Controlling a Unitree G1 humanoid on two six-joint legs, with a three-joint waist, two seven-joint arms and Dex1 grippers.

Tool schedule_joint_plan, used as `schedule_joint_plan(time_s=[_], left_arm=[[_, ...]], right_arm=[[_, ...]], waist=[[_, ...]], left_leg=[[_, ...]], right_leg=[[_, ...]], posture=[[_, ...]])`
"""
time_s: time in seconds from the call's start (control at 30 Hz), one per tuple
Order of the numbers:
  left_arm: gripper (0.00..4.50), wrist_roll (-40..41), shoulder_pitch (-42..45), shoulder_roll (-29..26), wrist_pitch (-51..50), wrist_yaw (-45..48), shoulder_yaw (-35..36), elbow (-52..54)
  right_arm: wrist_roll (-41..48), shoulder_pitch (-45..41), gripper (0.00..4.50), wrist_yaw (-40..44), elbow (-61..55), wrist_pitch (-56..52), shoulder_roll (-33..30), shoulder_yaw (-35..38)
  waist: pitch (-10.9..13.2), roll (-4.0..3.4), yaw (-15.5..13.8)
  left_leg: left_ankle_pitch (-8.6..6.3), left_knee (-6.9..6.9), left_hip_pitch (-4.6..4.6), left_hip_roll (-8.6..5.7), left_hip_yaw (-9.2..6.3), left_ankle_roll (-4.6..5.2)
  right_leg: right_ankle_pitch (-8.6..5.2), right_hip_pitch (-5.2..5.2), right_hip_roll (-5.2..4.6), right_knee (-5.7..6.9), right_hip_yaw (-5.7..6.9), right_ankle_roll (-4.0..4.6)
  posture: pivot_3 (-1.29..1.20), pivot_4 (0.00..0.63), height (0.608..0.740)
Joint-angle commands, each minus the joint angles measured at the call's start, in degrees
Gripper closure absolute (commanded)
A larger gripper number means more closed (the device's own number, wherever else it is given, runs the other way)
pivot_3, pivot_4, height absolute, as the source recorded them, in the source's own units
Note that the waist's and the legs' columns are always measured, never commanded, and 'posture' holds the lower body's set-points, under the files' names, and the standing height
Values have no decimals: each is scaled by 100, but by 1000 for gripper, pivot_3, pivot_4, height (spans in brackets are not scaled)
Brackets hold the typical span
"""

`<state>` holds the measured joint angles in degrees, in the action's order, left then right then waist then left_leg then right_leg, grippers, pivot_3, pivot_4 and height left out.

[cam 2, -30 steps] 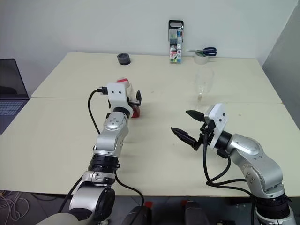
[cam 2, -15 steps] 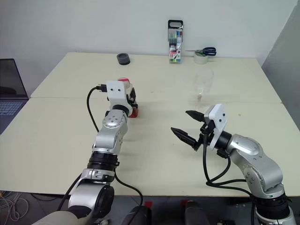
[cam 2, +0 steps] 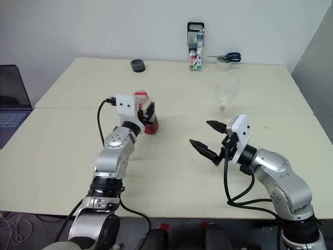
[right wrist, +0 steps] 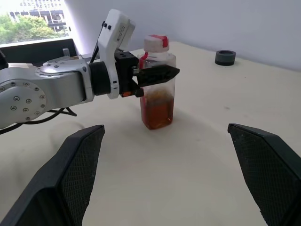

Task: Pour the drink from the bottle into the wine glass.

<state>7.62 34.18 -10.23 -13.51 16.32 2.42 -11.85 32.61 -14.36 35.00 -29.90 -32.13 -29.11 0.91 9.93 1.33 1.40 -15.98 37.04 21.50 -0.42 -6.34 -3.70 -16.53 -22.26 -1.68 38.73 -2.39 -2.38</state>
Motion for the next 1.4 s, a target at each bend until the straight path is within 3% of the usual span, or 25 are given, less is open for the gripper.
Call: schedule_joint_plan(time_s=[0.03, 0.2, 0.33, 0.63, 1.1, 1.37, 1.4], left_arm=[[2741, 708, 36, -177, -186, 1536, -368, 445], [2756, 1174, 344, -609, -81, 3474, -720, 161], [2757, 1485, 932, -677, -164, 4746, -893, -386], [2757, 1270, 1481, -404, 371, 5613, -1106, -1217], [2757, 1011, 1306, -299, 817, 5905, -1185, -1256], [2757, 947, 1261, -322, 926, 5977, -1190, -1261], [2757, 940, 1257, -332, 936, 6002, -1201, -1263]], right_arm=[[46, -45, 0, -24, -374, 35, -95, 128], [315, -4, 0, -414, -941, -494, -189, 265], [742, -250, 0, -1229, -1394, -1287, -65, 465], [736, -948, 0, -2061, -1415, -1960, 134, 142], [218, -1200, 0, -1994, -924, -1714, 347, -306], [131, -1131, 2578, -1743, -840, -1559, 363, -348], [136, -1119, 2594, -1668, -829, -1521, 355, -366]], waist=[[0, 0, -13], [1, -1, 21], [5, -1, 27], [7, -3, 50], [7, -3, 46], [7, -4, 47], [7, -4, 47]], left_leg=[[0, 2, 4, -1, -1, 0], [0, 0, 8, 1, -2, 0], [-4, 1, 9, 3, -4, 8], [-13, 0, 12, 3, -2, 23], [-12, 3, 31, 3, -2, 24], [-12, 4, 33, 3, -2, 24], [-12, 4, 33, 2, -3, 24]], right_leg=[[0, 0, -1, 0, 2, 0], [0, -4, 1, -3, 3, 0], [0, -5, 6, 1, 5, 0], [0, -11, 7, 1, 1, 1], [0, -37, 6, 13, -1, 2], [0, -38, 6, 14, -1, 2], [0, -38, 6, 14, 0, 2]], posture=[[0, 150, 740], [0, 150, 740], [0, 150, 740], [0, 150, 740], [0, 150, 740], [0, 150, 740], [0, 150, 740]])
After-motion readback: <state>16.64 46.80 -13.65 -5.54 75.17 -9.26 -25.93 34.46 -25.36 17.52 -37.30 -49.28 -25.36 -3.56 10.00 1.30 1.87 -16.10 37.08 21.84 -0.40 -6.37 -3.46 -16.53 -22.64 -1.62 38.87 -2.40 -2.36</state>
